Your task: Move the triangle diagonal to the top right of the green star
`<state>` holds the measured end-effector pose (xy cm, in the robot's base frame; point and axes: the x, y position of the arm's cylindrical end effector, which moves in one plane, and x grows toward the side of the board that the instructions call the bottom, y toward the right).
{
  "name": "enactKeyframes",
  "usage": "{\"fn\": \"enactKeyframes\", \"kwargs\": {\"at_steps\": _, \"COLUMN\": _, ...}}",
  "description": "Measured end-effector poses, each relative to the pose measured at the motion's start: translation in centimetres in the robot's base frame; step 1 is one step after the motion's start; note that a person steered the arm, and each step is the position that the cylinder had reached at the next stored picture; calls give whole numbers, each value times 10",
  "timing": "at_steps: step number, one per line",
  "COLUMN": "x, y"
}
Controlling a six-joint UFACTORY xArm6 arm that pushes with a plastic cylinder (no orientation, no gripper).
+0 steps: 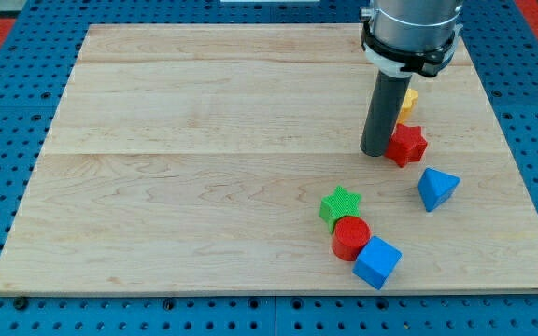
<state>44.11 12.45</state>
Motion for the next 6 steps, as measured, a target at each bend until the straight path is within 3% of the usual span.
{"fn": "enactKeyframes", "kwargs": {"at_steps": 2, "x": 7, "y": -7}}
{"fn": "enactKeyframes", "kwargs": {"at_steps": 3, "x": 58, "y": -7}}
{"fn": "enactKeyframes", "kwargs": {"at_steps": 4, "x": 110, "y": 34}}
{"fn": "enactKeyframes", "kwargs": {"at_steps": 5, "x": 115, "y": 102}}
{"fn": "enactKeyframes", "kwargs": {"at_steps": 6, "x": 90, "y": 136}}
